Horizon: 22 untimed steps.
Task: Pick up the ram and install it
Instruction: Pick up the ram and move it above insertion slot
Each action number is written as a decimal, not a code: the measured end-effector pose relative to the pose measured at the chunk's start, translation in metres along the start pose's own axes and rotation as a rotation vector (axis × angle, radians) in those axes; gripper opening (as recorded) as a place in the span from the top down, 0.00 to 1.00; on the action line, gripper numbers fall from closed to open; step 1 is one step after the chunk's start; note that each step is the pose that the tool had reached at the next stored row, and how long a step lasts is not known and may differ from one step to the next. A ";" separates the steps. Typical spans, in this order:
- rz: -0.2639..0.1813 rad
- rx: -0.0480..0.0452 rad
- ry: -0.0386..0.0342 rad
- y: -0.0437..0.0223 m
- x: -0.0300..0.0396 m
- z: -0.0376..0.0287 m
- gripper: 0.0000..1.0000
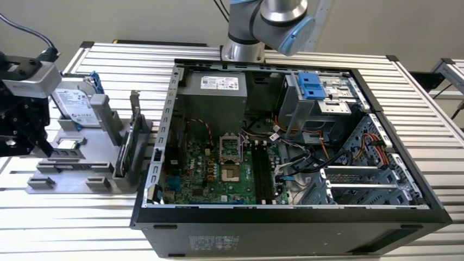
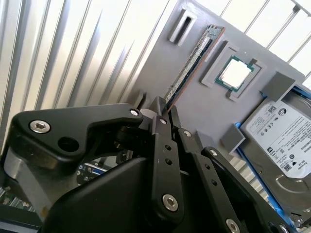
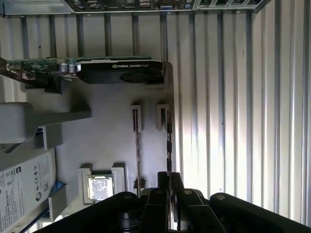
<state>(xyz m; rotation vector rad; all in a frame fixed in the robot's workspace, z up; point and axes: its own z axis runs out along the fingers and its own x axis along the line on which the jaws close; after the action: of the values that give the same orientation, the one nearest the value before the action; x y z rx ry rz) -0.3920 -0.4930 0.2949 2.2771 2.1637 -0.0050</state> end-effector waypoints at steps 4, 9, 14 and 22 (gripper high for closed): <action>0.000 0.0000 0.0000 0.0000 0.0000 -0.0045 1.00; 0.000 -0.0001 0.0001 0.0001 -0.0001 -0.0088 1.00; 0.000 0.0001 -0.0003 -0.0001 0.0000 -0.0121 1.00; 0.000 0.0000 -0.0003 0.0000 0.0000 -0.0192 1.00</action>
<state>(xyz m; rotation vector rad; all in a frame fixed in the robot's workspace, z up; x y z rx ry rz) -0.3920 -0.4930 0.3141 2.2769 2.1636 -0.0054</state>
